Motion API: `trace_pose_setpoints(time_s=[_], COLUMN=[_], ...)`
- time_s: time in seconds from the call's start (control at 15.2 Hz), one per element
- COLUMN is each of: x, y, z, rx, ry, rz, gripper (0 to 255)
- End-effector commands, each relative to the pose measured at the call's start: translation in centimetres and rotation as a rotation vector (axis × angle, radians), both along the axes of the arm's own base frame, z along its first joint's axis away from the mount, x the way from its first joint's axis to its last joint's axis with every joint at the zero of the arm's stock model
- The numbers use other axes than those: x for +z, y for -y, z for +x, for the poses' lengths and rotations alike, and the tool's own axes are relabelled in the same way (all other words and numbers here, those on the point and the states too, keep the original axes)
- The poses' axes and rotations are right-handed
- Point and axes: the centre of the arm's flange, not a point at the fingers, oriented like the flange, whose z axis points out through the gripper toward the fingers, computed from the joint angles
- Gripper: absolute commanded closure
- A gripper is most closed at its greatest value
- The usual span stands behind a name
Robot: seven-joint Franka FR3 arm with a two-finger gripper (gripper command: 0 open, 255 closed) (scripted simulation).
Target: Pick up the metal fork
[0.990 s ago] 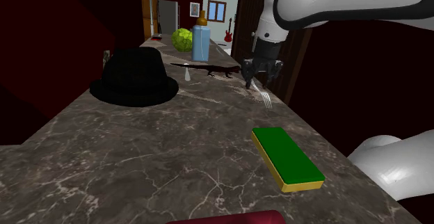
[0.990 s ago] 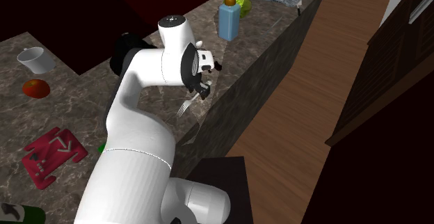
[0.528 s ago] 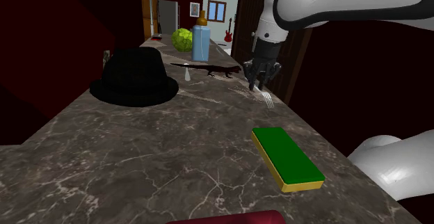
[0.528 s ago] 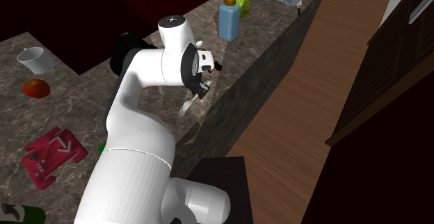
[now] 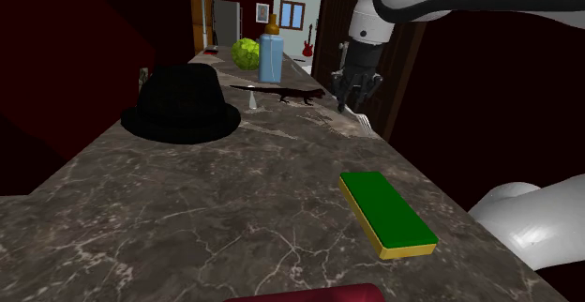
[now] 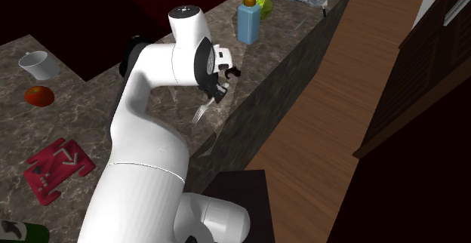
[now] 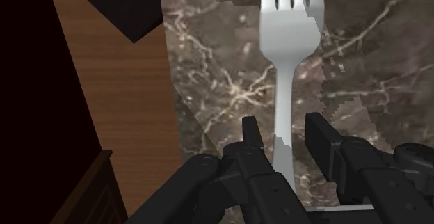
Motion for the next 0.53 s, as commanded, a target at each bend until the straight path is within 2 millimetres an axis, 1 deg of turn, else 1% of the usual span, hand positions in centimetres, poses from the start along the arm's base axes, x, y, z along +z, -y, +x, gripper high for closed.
trace_pose_setpoints(time_s=[0.0,0.46], x=[1.0,4.7], y=[-0.1,-0.1], z=[0.1,0.1], rx=[0.0,0.0], ry=[0.0,0.0], rz=[0.0,0.0], gripper=[255,255])
